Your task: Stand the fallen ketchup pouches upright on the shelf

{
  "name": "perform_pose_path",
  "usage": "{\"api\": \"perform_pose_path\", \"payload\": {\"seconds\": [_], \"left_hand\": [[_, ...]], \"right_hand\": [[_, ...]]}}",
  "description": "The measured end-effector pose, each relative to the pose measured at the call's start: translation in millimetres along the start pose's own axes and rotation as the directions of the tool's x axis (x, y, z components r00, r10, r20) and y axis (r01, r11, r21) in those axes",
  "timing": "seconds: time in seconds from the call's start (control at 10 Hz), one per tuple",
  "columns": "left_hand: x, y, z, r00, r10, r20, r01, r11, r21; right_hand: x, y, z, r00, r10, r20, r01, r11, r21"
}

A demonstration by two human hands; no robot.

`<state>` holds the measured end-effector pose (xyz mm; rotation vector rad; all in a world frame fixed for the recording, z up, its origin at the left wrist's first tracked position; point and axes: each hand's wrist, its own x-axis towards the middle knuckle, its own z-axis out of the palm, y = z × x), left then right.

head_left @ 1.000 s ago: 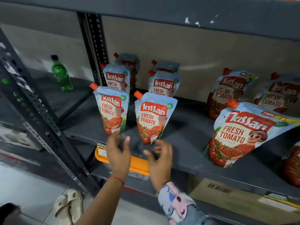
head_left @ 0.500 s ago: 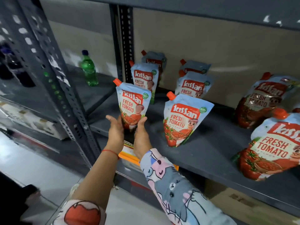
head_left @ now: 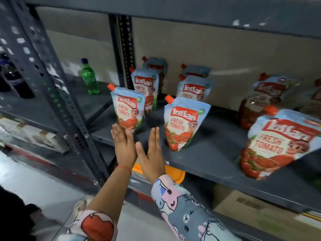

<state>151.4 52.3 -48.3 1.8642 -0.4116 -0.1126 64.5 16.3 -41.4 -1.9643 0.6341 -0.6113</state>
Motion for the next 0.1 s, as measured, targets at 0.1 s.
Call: {"api": "perform_pose_path", "payload": {"seconds": [0.1], "left_hand": [[-37.4,12.2,18.9,0.940,0.332,0.075,-0.340,0.908,0.245]], "right_hand": [[-27.7,9.8,-50.5,0.936,-0.305,-0.176,0.223,0.900,-0.375]]}}
